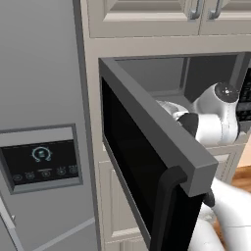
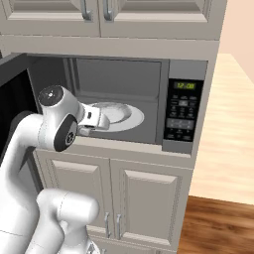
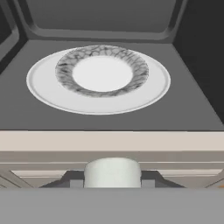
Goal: Pick the marshmallow from the microwave and place it on plate located on the counter.
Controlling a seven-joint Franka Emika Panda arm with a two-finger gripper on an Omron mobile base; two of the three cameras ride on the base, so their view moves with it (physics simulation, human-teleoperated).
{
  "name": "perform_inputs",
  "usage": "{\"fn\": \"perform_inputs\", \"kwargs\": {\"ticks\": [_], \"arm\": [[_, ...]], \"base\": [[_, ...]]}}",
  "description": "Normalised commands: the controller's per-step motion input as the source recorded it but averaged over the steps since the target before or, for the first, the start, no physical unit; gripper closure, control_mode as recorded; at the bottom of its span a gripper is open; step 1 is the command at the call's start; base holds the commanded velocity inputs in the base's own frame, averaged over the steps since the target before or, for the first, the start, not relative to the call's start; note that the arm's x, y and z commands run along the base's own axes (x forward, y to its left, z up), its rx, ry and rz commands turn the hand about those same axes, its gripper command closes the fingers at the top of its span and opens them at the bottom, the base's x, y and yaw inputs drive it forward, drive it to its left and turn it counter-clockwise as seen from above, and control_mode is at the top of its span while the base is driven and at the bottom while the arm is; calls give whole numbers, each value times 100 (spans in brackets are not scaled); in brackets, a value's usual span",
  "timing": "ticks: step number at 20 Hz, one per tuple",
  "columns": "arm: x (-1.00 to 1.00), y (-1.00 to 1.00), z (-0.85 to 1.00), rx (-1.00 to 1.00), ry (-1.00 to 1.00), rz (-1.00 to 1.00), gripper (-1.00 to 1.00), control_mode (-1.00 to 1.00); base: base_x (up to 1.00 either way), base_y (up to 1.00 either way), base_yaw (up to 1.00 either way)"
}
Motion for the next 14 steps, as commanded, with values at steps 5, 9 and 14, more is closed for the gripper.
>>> {"fn": "perform_inputs", "kwargs": {"ticks": [5,9,14], "arm": [[-24,0,10,-1,1,-3,100,-100],[-32,2,5,0,1,-2,100,-100],[-25,4,18,1,0,0,100,-100]], "base": [[0,0,0],[0,0,0],[0,0,0]]}}
